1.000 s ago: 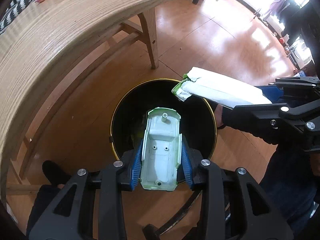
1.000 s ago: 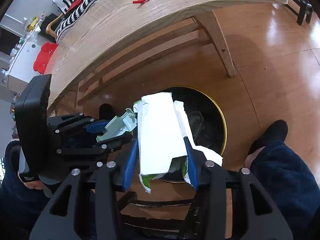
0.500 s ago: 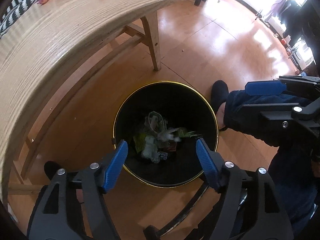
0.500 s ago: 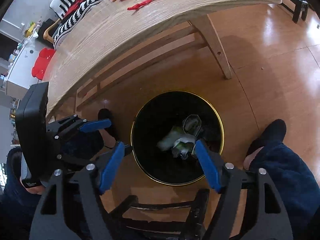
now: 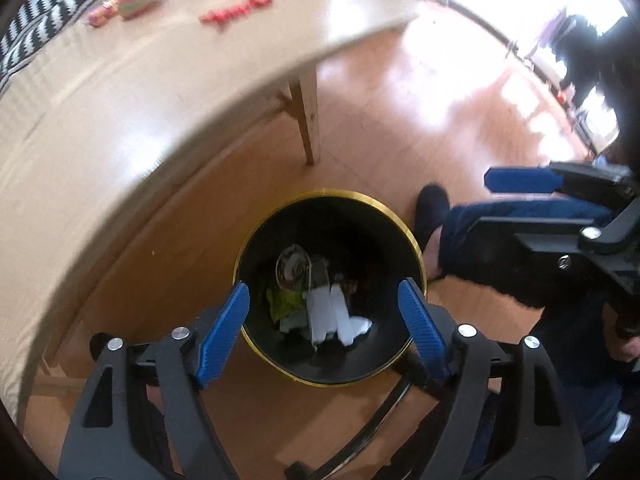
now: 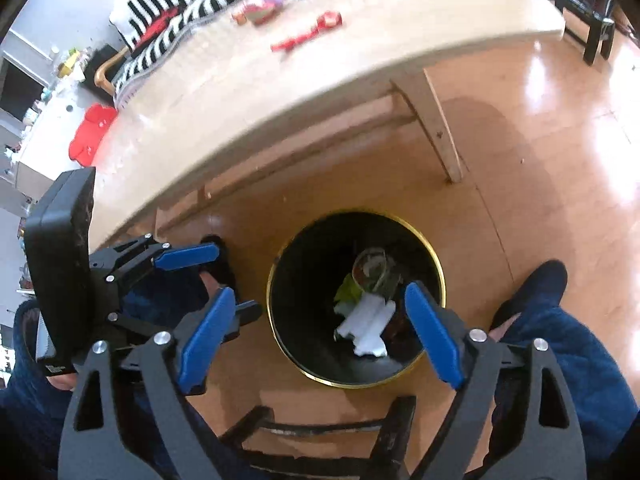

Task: Collect trash
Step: 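Grasp the pink-purple squishy toy with the left tool while the right tool grasps the red ribbon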

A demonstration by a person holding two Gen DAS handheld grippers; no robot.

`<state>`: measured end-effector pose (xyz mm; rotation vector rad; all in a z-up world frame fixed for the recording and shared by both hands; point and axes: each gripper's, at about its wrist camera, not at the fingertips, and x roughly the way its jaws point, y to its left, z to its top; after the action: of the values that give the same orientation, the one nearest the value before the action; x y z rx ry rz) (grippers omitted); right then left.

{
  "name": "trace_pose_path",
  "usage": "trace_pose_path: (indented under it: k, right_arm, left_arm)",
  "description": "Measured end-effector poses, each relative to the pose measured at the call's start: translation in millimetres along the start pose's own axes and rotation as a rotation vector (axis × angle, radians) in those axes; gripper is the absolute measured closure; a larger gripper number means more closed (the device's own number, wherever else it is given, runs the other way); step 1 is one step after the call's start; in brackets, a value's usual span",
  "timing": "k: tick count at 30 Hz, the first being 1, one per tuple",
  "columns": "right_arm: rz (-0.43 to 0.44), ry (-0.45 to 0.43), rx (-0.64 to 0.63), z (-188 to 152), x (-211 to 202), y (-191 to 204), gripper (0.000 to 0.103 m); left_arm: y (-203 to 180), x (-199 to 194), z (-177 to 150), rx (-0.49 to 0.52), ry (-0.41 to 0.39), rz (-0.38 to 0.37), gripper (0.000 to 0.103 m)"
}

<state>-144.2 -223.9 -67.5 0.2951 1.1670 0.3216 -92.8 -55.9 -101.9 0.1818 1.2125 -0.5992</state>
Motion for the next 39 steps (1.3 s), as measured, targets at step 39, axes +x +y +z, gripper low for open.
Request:
trace_pose_path:
  k: [39]
  right_arm:
    - [-0.162, -0.143, -0.167, 210.3, 102.9, 29.2, 0.009]
  left_arm:
    - [176.5, 48.8, 275.4, -0.196, -0.244, 0.333, 0.023]
